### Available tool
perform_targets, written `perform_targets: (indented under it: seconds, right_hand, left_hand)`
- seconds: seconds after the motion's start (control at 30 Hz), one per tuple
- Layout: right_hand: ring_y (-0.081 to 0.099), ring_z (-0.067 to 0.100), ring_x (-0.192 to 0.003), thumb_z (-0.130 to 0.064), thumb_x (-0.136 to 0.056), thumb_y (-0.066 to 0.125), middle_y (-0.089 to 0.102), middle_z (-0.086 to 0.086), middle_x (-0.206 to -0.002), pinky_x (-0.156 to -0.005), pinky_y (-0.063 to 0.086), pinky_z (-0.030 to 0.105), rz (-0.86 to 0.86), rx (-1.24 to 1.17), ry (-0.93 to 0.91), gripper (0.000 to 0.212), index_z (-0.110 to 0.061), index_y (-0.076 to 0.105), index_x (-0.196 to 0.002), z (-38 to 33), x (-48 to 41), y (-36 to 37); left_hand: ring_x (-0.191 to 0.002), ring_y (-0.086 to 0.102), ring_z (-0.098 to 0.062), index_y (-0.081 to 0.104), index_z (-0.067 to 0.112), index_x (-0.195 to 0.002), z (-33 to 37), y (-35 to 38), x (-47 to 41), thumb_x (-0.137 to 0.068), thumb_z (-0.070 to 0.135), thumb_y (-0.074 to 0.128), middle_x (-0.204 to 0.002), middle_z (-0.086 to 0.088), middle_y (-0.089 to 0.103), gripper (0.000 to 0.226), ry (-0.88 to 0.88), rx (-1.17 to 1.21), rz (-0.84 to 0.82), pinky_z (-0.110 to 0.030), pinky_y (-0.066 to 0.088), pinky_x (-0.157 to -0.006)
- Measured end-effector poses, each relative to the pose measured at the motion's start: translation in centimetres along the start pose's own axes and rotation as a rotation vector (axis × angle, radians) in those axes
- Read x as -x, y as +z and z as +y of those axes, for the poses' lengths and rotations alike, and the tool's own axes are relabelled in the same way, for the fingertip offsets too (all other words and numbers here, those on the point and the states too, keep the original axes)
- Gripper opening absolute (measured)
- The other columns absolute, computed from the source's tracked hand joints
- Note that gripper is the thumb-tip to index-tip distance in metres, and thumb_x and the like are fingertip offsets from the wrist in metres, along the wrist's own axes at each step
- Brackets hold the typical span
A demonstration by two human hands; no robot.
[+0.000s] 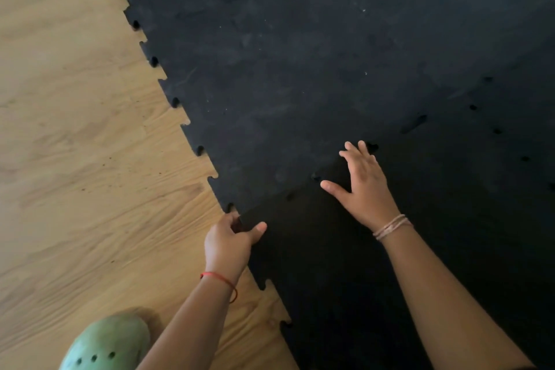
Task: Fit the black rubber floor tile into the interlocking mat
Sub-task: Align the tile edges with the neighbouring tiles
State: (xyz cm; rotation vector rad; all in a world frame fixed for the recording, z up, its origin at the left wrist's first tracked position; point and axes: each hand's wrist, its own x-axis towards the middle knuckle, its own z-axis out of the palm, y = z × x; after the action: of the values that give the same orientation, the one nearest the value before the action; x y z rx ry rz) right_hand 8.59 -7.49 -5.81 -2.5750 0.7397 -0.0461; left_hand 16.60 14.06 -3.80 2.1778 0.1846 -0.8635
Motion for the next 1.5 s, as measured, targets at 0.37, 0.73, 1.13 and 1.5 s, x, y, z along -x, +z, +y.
perform_targets:
  seconds: [0.37,0.73,1.13,1.5]
  right_hand:
    - [-0.018,0.018,-0.139,-0.065,-0.083,0.012,-0.014,0.004,-0.154,-0.112,-0.006,0.033,-0.126,0.250,-0.023,0.078,-0.017,-0.013,-0.140,-1.3,2.5,0.7]
    - [0.022,0.032,-0.139,-0.067,-0.086,0.026,0.024,0.020,-0.150,-0.110,0.018,0.040,-0.251,0.356,-0.244,0.087,0.000,0.025,-0.141,-3.5,7.9,2.4]
    - [-0.023,0.026,-0.140,-0.065,-0.071,0.058,-0.028,0.010,-0.150,-0.114,-0.008,0.038,-0.555,0.522,-0.107,0.120,-0.008,-0.022,-0.140,-1.1,3.2,-4.3]
    - [-0.026,0.015,-0.137,-0.068,-0.072,0.054,-0.024,0.001,-0.154,-0.113,-0.009,0.029,-0.467,0.318,-0.064,0.112,-0.017,-0.015,-0.144,3.8,2.0,-5.0]
  left_hand:
    - [-0.139,0.030,-0.033,0.037,0.000,-0.137,-1.8,2.3,2.6,-0.082,0.019,0.067,-0.144,-0.018,0.040,0.066,0.504,-0.405,0.255,-0.034,0.020,-0.113]
    - [-0.128,0.046,-0.026,0.052,0.005,-0.129,-2.5,1.3,1.4,-0.096,0.041,0.007,-0.139,-0.012,0.050,0.067,0.897,-1.073,-0.214,-0.032,0.008,-0.109]
    - [-0.131,-0.035,-0.017,-0.027,0.022,-0.135,0.9,0.1,-0.1,-0.094,0.050,0.013,-0.150,0.002,-0.030,0.064,1.091,-1.181,-0.400,-0.024,-0.034,-0.104]
    - [-0.146,0.001,-0.017,0.051,0.011,-0.131,4.7,3.9,-0.3,-0.088,0.053,0.027,-0.142,-0.009,0.047,0.065,1.131,-1.248,-0.405,-0.030,-0.007,-0.112]
